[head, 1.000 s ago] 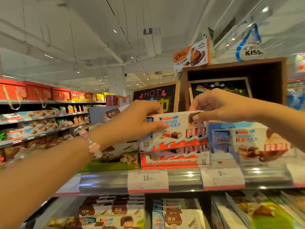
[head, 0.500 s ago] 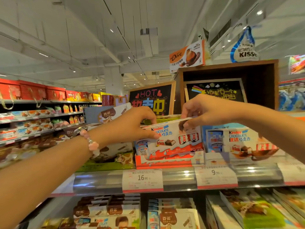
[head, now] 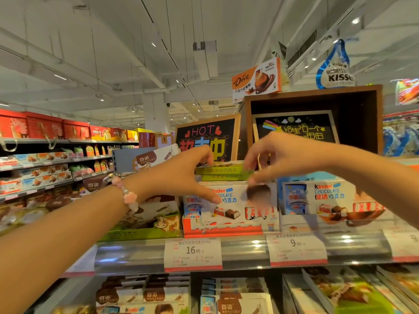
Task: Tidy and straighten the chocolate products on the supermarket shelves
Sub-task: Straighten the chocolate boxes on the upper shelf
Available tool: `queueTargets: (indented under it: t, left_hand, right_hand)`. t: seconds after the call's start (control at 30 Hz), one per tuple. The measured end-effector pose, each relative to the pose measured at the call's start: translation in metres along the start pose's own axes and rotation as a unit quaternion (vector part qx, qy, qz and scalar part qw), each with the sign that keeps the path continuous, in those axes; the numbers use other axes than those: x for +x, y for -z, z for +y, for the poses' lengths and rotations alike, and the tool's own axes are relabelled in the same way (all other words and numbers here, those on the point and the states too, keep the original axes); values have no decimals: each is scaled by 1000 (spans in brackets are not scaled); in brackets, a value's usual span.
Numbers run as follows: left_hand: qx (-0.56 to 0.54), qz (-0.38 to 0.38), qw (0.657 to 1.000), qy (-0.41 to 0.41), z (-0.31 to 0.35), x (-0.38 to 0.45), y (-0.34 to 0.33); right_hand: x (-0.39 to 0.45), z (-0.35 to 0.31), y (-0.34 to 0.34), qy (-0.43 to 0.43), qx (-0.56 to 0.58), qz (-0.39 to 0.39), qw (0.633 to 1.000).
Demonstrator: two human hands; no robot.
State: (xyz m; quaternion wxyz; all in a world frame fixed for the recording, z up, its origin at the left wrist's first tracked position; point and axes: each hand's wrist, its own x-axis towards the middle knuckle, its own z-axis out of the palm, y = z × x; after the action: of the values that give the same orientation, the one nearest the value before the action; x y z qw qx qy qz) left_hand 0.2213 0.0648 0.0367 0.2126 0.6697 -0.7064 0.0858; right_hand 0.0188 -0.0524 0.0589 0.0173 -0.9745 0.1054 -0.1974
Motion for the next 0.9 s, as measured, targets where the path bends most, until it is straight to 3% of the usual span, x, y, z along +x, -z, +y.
queueTargets:
  t: [0.07,0.1,0.17,0.3,0.37,0.5,0.63,0.7,0.9]
  left_hand:
    - [10,5,999,51,2,5,1]
    - [14,6,997,79,2,8,1]
    - [13,-5,993,114,6,15,2]
    - [11,-67,983,173,17,26,4]
    - [-30,-67,977,199,17,30,2]
    - [-125,19,962,243,14,34,-1]
    - [-292,121,909,272,14,33,-3]
    - [-314,155,898,266,15,33,0]
    - [-316,200,908,187,15,20,40]
  right_hand:
    - [8,5,7,-64,73,87,991]
    - [15,8,9,-116,58,97,987]
    - [28,13,5,-209,1,48,977]
    - [47,10,-13,-263,1,-48,964]
    - [52,7,-18,-262,32,-55,963]
    - [55,10,-27,-271,96,-8,958]
    - [55,16,-30,-247,195,70,947]
    - [55,13,-27,-215,252,107,937]
    - [56,-8,-17,-94,340,148,924]
